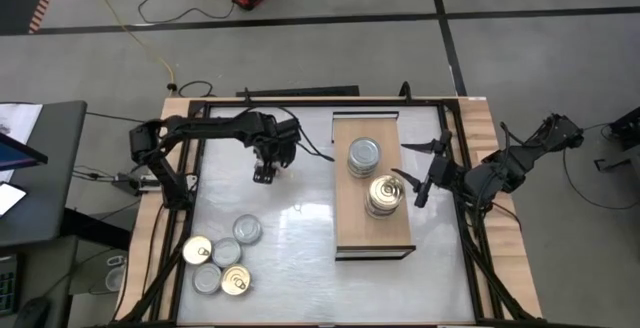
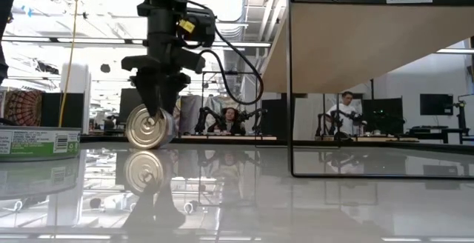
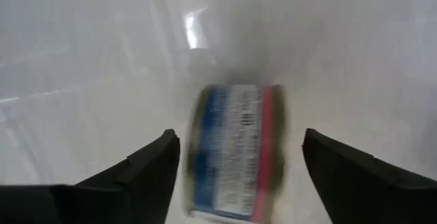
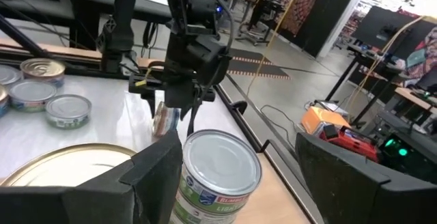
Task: Stack canned seafood by type on shelf
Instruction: Stack the blue tuna can on top of the blue tuna can
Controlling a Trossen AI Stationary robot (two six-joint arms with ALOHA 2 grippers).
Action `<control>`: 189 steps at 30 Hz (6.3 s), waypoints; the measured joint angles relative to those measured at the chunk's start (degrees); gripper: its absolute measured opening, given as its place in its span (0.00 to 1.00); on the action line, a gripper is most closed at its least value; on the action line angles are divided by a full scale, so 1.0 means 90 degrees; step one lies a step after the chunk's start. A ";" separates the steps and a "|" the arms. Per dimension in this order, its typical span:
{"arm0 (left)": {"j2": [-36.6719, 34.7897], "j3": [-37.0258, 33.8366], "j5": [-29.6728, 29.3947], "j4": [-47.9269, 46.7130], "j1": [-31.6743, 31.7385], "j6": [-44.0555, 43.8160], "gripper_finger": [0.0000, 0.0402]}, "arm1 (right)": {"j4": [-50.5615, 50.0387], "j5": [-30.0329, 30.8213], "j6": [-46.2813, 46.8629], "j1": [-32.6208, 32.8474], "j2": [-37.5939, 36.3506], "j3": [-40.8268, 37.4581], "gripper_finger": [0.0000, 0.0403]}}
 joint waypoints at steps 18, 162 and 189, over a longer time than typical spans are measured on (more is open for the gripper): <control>-0.0076 -0.0362 -0.0197 -0.0771 -0.0330 -0.0951 0.47 | 0.0014 -0.0068 0.0122 0.0043 0.0000 0.0000 0.77; -0.0826 -0.2188 -0.1067 1.1864 -0.3659 0.2060 0.71 | -0.2316 -0.7169 0.7573 -0.2539 0.0488 0.1375 0.65; -0.0826 -0.2181 -0.0683 1.1956 -0.3535 0.1958 0.71 | -0.3053 -0.8644 0.8258 -0.3312 0.0803 0.1775 0.65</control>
